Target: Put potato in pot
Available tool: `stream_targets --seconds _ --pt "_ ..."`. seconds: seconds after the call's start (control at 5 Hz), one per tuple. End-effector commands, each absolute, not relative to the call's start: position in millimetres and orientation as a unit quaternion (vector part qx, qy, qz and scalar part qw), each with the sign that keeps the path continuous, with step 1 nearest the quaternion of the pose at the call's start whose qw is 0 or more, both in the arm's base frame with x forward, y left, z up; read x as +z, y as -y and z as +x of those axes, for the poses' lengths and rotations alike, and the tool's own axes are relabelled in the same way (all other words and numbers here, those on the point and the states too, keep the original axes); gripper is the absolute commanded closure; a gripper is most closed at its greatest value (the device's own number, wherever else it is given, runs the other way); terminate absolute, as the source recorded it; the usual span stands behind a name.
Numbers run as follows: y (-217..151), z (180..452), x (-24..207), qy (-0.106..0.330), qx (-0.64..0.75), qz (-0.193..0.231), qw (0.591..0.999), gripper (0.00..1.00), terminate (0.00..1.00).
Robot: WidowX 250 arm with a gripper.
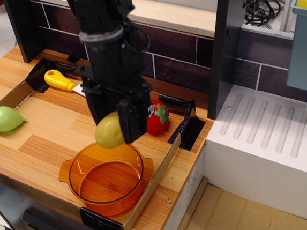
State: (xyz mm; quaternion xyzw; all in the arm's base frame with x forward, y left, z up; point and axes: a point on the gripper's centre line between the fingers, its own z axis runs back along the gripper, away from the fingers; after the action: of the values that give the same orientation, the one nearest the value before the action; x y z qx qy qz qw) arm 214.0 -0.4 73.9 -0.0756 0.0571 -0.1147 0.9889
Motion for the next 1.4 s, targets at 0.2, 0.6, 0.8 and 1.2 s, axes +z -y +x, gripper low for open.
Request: stream_targets --seconds 0.2,0.6,0.8,1.2 --pt "-6 196 74 -0.04 -0.145 -0.055 0.987 0.0 0.0" --pt "-8 206 91 -0.028 -0.136 -0.05 0.989 0.0 0.0" --pt "-23 218 123 -0.02 -0.09 -0.058 0.994 0.0 0.0" --pt "-48 227 148 -0.004 -0.066 -0.041 0.997 0.0 0.0"
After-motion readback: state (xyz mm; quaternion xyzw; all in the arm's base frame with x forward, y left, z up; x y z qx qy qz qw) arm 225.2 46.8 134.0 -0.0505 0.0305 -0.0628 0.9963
